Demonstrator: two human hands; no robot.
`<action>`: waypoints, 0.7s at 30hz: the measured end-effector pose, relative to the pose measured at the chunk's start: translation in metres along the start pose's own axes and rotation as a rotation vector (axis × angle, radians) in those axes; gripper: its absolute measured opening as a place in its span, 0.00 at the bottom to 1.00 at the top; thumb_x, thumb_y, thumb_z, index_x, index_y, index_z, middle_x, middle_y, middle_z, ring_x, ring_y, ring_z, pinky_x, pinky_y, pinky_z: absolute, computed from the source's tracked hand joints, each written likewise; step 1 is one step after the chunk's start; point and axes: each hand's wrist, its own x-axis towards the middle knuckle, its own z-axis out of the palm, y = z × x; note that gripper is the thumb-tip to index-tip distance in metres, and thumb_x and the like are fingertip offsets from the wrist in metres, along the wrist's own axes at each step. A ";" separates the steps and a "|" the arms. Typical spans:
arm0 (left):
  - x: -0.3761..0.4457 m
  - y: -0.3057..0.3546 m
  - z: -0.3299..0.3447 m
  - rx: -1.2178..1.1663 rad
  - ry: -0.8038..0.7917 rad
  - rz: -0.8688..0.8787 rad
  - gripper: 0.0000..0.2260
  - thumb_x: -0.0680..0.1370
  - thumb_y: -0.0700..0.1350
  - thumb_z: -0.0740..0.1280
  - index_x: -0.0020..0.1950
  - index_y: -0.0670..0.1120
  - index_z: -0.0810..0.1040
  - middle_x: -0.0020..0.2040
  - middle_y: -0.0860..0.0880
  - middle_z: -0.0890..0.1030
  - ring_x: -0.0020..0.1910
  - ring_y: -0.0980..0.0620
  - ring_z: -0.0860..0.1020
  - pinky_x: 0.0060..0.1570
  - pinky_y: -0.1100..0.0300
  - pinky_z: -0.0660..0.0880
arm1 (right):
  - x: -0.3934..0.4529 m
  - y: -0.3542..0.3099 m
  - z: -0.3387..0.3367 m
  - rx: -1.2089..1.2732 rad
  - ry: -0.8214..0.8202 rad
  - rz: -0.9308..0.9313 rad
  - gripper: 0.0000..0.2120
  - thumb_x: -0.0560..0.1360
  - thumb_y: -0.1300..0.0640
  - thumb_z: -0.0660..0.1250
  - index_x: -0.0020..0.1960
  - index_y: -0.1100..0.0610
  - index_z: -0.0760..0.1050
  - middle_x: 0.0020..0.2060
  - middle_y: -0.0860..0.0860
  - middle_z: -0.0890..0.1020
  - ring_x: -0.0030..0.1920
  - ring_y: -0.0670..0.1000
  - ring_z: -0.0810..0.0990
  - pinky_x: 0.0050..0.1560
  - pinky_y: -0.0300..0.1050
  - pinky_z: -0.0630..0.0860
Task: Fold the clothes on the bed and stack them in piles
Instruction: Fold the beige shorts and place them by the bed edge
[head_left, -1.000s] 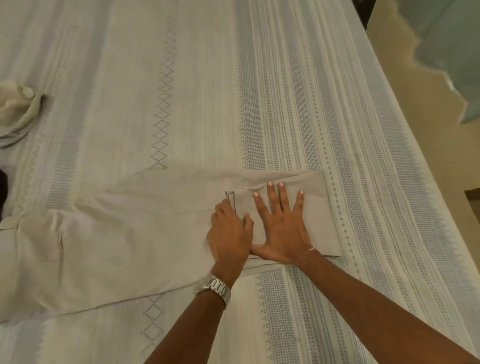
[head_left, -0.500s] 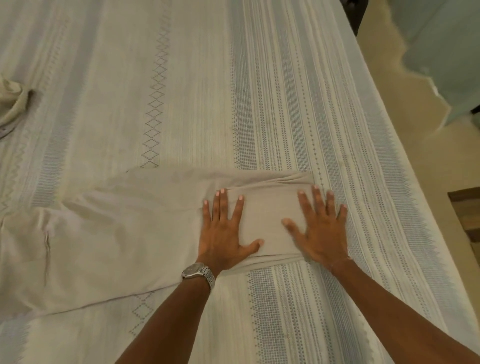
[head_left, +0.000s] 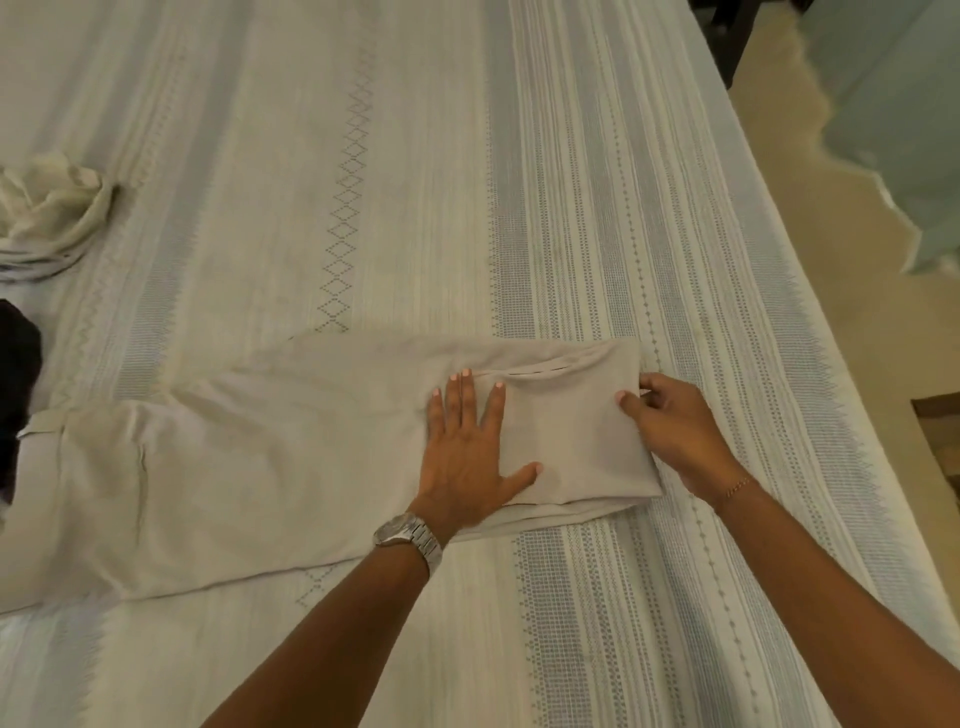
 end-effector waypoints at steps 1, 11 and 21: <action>-0.003 -0.001 -0.005 0.003 0.008 0.000 0.44 0.77 0.71 0.54 0.83 0.45 0.47 0.81 0.34 0.43 0.81 0.36 0.39 0.78 0.37 0.38 | -0.008 -0.012 0.005 -0.010 0.005 -0.055 0.04 0.80 0.54 0.68 0.55 0.49 0.80 0.46 0.52 0.84 0.49 0.54 0.84 0.51 0.55 0.82; -0.045 -0.050 -0.127 -1.782 -0.229 -0.336 0.24 0.74 0.64 0.65 0.61 0.49 0.81 0.50 0.46 0.85 0.47 0.49 0.83 0.48 0.51 0.79 | -0.096 -0.110 0.135 -0.174 0.042 -0.499 0.08 0.81 0.57 0.66 0.58 0.54 0.80 0.36 0.47 0.81 0.35 0.45 0.79 0.36 0.37 0.77; -0.053 -0.146 -0.067 -1.754 -0.173 -0.608 0.13 0.87 0.43 0.56 0.67 0.47 0.77 0.59 0.44 0.84 0.59 0.42 0.83 0.59 0.38 0.79 | -0.081 -0.039 0.224 -0.631 0.119 -0.727 0.20 0.78 0.46 0.68 0.65 0.56 0.76 0.59 0.55 0.78 0.55 0.57 0.76 0.51 0.57 0.78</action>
